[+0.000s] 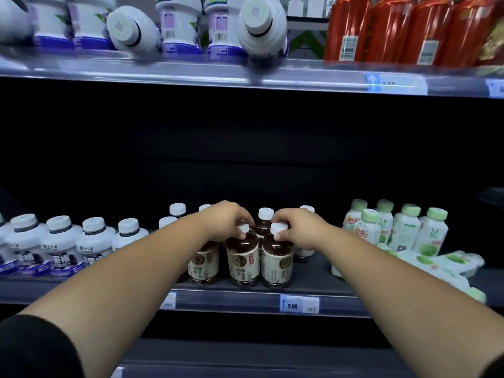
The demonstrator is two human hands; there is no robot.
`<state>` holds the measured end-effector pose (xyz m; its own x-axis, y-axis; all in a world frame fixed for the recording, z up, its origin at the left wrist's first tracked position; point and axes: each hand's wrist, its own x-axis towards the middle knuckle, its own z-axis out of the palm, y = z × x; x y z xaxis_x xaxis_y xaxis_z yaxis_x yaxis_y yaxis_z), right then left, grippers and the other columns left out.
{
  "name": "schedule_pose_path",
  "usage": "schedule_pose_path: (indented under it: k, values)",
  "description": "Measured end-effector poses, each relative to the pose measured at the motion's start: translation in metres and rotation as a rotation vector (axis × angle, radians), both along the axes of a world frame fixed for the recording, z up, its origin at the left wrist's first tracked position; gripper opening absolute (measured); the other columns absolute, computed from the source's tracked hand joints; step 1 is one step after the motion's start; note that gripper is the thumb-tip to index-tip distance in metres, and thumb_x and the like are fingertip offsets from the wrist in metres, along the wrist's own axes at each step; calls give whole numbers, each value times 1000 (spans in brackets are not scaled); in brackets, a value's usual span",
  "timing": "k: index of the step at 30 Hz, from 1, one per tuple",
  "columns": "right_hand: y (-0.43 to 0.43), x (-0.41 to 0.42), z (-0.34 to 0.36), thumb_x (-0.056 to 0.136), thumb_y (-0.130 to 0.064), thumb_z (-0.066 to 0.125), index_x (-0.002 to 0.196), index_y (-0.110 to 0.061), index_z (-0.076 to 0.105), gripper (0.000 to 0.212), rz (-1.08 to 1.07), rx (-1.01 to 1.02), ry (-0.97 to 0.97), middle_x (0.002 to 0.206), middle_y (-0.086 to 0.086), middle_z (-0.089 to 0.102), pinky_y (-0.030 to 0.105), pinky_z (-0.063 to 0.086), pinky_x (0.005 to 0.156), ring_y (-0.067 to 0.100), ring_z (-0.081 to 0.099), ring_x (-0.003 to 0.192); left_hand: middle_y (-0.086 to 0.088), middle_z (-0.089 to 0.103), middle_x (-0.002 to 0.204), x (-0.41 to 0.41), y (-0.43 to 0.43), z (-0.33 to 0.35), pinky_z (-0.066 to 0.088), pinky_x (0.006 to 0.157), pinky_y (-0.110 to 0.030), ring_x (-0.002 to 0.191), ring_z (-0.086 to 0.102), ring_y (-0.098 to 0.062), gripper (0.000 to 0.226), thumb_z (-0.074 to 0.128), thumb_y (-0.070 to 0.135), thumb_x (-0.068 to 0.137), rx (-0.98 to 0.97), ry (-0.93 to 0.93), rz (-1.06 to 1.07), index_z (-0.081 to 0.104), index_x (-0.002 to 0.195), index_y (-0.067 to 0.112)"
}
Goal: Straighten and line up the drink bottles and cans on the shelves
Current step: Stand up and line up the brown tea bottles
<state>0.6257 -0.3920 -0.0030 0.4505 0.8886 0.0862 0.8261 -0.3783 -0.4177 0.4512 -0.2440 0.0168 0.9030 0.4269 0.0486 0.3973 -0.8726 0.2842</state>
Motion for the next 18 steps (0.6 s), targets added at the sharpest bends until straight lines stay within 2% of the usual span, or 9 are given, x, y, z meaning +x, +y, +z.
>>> schedule_pose_path:
  k: [4,14,16,18]
  values:
    - [11,-15,0,83,-41,74,115,-40,59,35,10,-8,-37,113,-10,62,38,52,90,15,59,102,8,59,128,-3,4,2,47,98,-33,118,56,-14,41,73,22,88,50,48,-37,65,126,34]
    - [16,-25,1,83,-44,74,113,-39,59,34,-18,-3,-62,110,-9,63,33,50,83,15,59,99,10,61,123,-9,13,-1,47,96,-34,116,55,-12,36,71,28,89,36,28,-67,64,123,37]
    - [15,-23,0,83,-43,74,115,-40,60,35,-13,1,-32,112,-11,63,34,50,87,14,59,102,12,61,120,-9,12,-1,47,93,-32,114,55,-11,36,72,30,87,72,28,-76,64,122,37]
    - [14,-15,2,86,-40,73,116,-38,63,32,35,8,76,115,-12,64,34,49,93,12,59,106,13,61,119,-6,8,0,48,91,-31,112,55,-10,40,73,33,85,97,15,-99,63,123,37]
